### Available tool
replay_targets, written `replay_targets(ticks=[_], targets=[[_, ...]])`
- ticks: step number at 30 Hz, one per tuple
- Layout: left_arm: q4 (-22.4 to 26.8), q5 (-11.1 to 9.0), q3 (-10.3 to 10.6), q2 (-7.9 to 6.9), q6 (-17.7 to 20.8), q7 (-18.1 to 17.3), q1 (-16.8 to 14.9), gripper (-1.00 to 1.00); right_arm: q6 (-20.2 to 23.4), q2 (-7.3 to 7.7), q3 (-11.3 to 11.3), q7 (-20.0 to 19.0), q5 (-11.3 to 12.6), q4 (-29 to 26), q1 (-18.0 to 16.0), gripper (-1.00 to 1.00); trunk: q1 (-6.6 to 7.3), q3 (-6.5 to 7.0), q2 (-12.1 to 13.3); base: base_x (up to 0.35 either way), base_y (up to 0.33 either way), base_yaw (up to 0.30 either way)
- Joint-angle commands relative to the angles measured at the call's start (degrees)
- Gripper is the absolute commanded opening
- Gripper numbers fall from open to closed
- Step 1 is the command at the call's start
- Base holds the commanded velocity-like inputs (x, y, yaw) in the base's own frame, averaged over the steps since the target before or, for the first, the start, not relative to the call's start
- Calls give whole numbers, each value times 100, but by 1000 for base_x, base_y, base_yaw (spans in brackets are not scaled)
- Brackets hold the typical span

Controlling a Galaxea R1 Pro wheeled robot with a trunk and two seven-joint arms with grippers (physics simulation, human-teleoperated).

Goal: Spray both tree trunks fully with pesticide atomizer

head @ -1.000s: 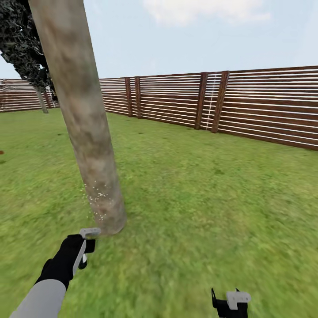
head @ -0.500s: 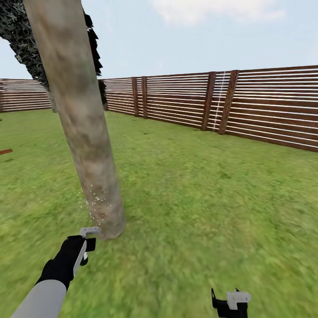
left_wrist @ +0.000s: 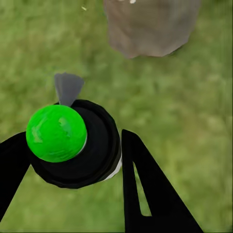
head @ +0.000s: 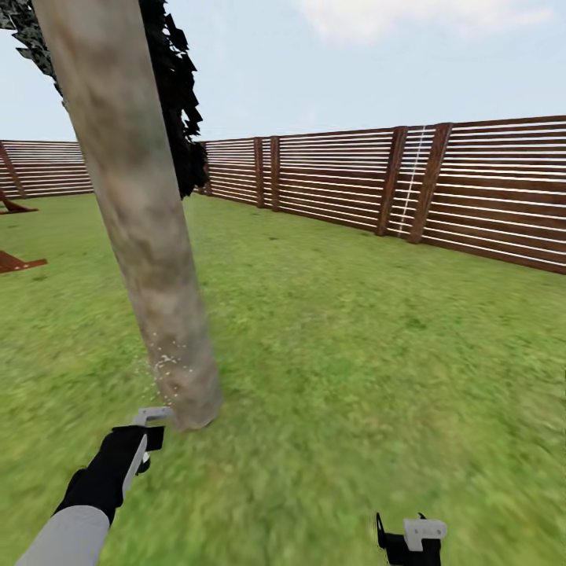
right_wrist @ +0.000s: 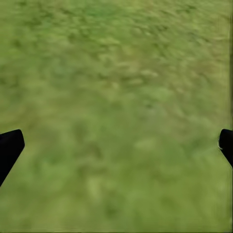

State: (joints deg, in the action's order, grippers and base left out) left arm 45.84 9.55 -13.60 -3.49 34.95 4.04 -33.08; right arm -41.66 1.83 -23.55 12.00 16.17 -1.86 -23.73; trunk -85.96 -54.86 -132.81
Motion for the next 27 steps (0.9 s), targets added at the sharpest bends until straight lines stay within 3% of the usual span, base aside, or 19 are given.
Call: replay_targets(ticks=[1,2,4,6,8,10,11,14,18,22,25,27], targets=[[-33,29,22,169,-252,1,18,-100,0,1,0,-1,0,1,0,100,0,0,0,134,-251,0],[-153,44,41,345,-350,0,25,-100,0,1,0,-2,0,2,0,100,0,0,0,134,-251,0],[-311,74,241,504,-409,2,28,-100,0,1,0,-2,0,2,0,100,0,0,0,134,-251,0],[-397,72,615,577,-426,20,29,-100,0,1,0,-5,0,2,0,100,0,0,0,134,-251,0],[-417,79,696,533,-433,26,30,-100,0,1,0,-5,0,2,0,100,0,0,0,127,-253,0],[-449,70,630,373,-434,23,126,-100,0,1,0,-3,0,2,0,100,0,0,0,115,-258,0],[-477,53,439,128,-439,15,245,-100,0,1,0,-5,0,2,0,100,0,0,0,110,-260,0],[-503,64,-94,-46,-460,10,434,-100,0,1,0,0,0,2,0,100,0,0,0,109,-260,0],[-510,82,-221,-8,-949,25,584,-100,-7,1,0,4,0,2,0,100,0,0,0,95,-159,150],[-501,55,-214,148,-963,40,526,-100,-4,1,0,4,0,2,0,100,0,0,0,11,-13,272],[-498,56,-258,153,-970,66,506,-100,-4,1,0,4,0,2,0,100,0,0,0,0,-1,278],[-499,28,-274,160,-990,541,508,-100,-1,1,0,3,0,2,0,100,0,0,0,0,0,276]])
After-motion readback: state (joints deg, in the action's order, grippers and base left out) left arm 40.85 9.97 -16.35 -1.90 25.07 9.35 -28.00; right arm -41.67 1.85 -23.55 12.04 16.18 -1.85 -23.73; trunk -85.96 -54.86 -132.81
